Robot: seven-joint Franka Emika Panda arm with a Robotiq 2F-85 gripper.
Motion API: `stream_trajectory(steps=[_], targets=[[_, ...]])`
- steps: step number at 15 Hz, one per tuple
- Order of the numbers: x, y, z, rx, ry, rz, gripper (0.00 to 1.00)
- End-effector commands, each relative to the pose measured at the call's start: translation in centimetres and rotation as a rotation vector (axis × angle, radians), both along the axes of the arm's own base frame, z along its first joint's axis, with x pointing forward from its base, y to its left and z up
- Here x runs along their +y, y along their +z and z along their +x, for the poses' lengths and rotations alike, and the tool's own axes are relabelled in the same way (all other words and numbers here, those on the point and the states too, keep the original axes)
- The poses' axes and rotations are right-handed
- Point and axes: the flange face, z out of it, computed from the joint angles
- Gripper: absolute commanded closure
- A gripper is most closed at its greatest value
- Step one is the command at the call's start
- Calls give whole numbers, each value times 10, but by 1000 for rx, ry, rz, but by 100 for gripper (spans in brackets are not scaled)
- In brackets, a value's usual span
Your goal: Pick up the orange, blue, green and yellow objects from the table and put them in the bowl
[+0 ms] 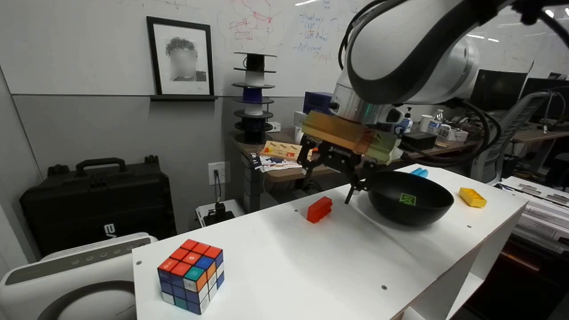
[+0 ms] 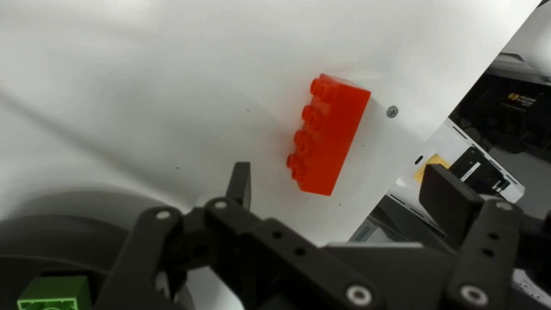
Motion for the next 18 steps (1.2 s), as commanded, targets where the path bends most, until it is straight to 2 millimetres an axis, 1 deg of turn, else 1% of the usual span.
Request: stream_trajectory(steps=[1,4,6,7,10,11,13,14,15,17,18], targets=[[3,-15,17,49,-24,-13,25],[3,-23,17,95,-24,-6,49],[4,-23,15,114,-18,-5,65],[5,-21,14,115,-14,-9,73],[8,-10,10,103,-2,-7,95],[11,-2,5,98,3,9,95],[15,22,-10,84,16,40,93],[11,39,-24,70,17,44,93],[8,52,-33,59,11,47,93],[-12,73,-51,50,-12,36,93],[-26,82,-61,47,-32,25,93]])
